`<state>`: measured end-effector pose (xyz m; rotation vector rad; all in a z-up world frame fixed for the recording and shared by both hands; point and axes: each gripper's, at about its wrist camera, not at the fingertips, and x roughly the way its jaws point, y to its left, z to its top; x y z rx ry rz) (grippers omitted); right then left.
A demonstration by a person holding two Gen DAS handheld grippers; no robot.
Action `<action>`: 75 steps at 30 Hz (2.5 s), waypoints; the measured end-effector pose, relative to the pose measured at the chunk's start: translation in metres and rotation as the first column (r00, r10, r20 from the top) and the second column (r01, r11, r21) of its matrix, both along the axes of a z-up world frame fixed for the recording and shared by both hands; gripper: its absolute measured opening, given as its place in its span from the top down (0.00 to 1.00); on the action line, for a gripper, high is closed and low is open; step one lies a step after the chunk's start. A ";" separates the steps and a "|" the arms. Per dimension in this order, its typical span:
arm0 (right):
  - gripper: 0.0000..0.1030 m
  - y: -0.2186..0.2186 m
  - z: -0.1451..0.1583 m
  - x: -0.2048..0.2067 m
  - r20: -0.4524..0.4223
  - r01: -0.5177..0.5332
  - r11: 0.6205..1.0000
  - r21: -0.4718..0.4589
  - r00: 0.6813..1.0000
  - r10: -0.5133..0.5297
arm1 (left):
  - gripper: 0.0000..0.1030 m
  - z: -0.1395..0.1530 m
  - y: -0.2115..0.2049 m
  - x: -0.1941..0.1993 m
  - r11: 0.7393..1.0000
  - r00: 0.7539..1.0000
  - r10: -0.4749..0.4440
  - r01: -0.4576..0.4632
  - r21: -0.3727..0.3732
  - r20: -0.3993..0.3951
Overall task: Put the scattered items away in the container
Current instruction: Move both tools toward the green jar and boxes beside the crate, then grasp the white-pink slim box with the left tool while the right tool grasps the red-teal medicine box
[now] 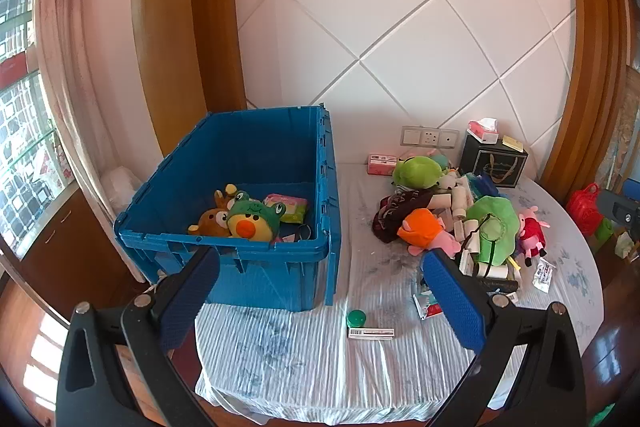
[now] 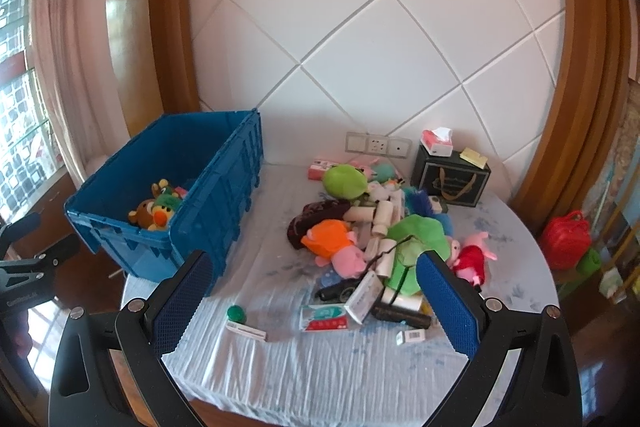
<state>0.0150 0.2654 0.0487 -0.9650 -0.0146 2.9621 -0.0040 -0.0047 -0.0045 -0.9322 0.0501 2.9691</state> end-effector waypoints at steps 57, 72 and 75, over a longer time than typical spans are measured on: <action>0.03 0.072 -0.409 -0.170 0.479 -0.084 0.979 -0.185 0.862 0.165 | 0.00 -0.420 0.104 -0.142 0.973 0.816 0.190 -0.230 0.005 0.546; 0.67 0.094 -0.436 -0.200 0.547 0.025 0.992 -0.125 0.836 0.048 | 0.14 -0.436 0.075 -0.144 0.980 0.801 0.194 -0.179 -0.083 0.566; 0.65 0.093 -0.437 -0.202 0.556 0.052 0.984 -0.168 0.830 0.051 | 0.28 -0.440 0.058 -0.152 0.981 0.800 0.194 -0.168 -0.098 0.568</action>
